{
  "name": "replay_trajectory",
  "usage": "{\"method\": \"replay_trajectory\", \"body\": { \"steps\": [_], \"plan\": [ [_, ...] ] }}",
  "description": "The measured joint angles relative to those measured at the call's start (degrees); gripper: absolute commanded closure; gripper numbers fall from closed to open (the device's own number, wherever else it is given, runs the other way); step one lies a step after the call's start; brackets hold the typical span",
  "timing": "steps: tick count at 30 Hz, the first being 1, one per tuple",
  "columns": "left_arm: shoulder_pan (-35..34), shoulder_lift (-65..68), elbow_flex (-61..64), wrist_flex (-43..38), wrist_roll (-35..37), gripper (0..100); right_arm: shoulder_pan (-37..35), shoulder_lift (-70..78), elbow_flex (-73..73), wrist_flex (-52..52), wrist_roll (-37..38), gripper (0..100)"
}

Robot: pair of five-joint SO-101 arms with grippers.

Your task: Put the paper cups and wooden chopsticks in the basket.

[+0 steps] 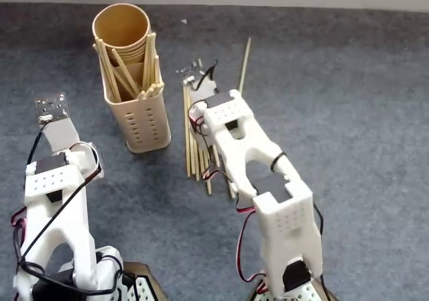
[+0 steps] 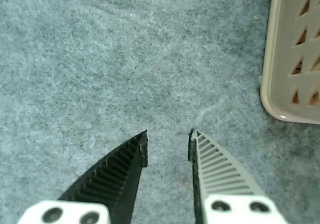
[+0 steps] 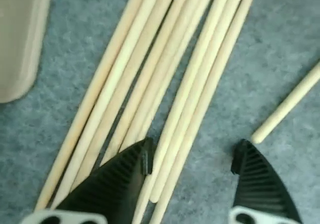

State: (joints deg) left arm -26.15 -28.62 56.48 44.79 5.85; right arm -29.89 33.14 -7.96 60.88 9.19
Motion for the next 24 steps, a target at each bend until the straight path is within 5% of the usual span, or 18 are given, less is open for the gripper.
{"method": "replay_trajectory", "body": {
  "steps": [5,9,24],
  "plan": [
    [0.09,0.0,0.0,0.0,0.0,84,0.26,4.92,-7.38,10.37,0.09,84.2],
    [0.09,0.0,0.0,0.0,0.0,84,3.08,9.05,-15.12,16.79,0.09,99.7],
    [0.09,0.0,0.0,0.0,0.0,84,7.12,10.99,-39.12,32.88,-5.71,99.3]
  ]
}}
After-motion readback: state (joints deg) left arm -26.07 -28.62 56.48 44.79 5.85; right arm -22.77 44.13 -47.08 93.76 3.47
